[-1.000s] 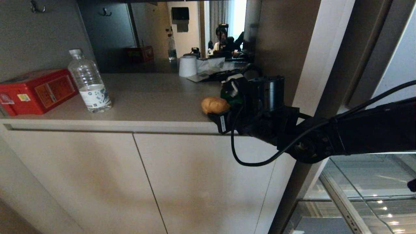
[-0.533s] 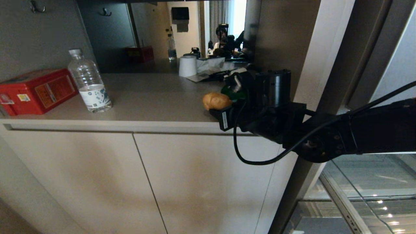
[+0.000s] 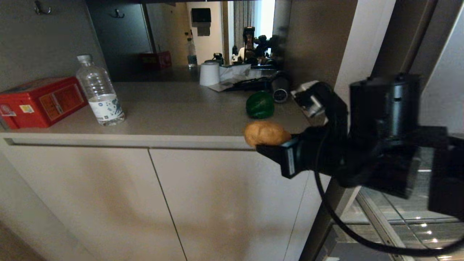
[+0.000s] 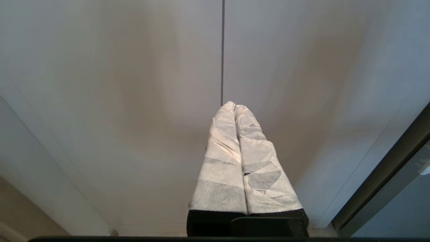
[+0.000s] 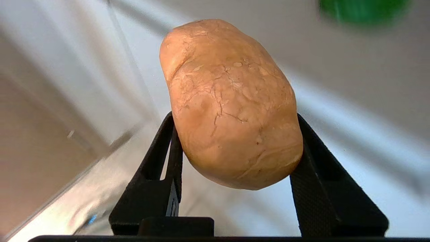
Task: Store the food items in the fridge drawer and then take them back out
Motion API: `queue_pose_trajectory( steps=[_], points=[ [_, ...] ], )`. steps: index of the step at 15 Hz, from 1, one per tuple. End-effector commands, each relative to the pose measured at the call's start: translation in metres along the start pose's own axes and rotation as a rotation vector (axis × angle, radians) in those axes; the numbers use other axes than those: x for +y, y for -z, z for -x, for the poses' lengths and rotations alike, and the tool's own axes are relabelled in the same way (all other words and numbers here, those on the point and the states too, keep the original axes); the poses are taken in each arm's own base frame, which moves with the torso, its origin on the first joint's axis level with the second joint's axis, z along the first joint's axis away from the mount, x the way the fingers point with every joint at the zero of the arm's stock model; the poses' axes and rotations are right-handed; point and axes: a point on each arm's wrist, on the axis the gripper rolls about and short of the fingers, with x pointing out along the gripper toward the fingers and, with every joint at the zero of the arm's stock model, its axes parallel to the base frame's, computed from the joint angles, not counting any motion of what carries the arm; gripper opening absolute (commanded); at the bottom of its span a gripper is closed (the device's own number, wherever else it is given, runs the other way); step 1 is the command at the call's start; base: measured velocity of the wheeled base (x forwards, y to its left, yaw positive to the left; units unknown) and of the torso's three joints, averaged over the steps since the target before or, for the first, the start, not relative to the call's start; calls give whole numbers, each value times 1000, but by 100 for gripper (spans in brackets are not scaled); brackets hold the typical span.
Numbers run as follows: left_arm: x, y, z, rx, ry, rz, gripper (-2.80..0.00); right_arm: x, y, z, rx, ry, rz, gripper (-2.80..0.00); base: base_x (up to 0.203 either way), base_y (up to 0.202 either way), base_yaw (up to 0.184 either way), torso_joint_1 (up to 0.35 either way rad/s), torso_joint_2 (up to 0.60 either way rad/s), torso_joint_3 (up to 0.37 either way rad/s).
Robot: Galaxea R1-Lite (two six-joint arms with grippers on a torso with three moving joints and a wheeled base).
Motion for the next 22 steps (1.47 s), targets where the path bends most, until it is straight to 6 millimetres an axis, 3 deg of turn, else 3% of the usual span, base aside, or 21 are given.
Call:
queue_pose_trajectory(
  steps=[1,5,8,13,18,22],
  points=[
    [0,0,0,0,0,0,-280,-8,6,61,-31,-1,-37,-280,0,0,0,0,0,0],
    [0,0,0,0,0,0,-280,-25,61,129,116,133,-163,-280,0,0,0,0,0,0],
    [0,0,0,0,0,0,-280,-48,102,151,180,419,-280,-280,0,0,0,0,0,0],
    [0,0,0,0,0,0,-280,-75,130,165,215,767,-342,-280,0,0,0,0,0,0],
    [0,0,0,0,0,0,-280,-108,142,171,279,1071,-434,-280,0,0,0,0,0,0],
    [0,0,0,0,0,0,-280,-123,157,164,393,1148,-458,-280,0,0,0,0,0,0]
  ],
)
